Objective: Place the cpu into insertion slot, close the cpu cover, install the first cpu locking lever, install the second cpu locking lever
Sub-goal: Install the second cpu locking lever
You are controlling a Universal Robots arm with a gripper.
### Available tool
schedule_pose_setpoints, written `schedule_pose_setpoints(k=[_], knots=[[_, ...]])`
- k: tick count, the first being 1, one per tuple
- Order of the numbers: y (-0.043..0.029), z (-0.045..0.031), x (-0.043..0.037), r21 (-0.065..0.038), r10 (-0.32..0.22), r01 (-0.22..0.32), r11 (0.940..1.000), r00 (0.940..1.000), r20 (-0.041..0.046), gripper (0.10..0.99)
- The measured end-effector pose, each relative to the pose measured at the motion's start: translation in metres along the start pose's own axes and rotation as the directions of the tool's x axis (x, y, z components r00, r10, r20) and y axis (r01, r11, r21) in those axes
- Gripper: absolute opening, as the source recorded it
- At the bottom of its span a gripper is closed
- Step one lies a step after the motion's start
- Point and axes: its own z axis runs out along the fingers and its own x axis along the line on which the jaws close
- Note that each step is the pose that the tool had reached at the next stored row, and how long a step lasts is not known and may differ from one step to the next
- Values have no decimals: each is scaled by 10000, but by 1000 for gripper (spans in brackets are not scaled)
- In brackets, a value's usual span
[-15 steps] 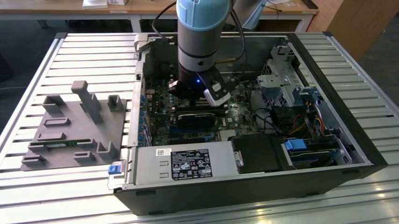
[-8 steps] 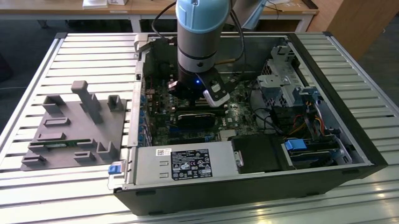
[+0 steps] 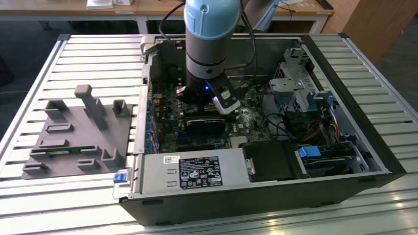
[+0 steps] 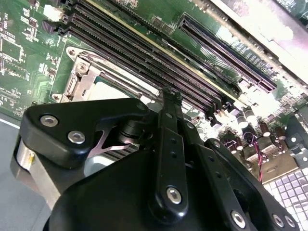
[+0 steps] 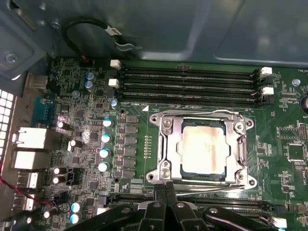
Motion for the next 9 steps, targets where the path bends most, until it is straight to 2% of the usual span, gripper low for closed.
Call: schedule_pose_setpoints(k=[3, 8, 9], knots=[[-36, 5, 6, -125, 0, 0, 9999, 10000, 3, 106], [-81, 11, 28, -512, -1, 2, 9987, 10000, 19, 106], [-85, 16, 34, -559, -2, 3, 9984, 10000, 22, 106]])
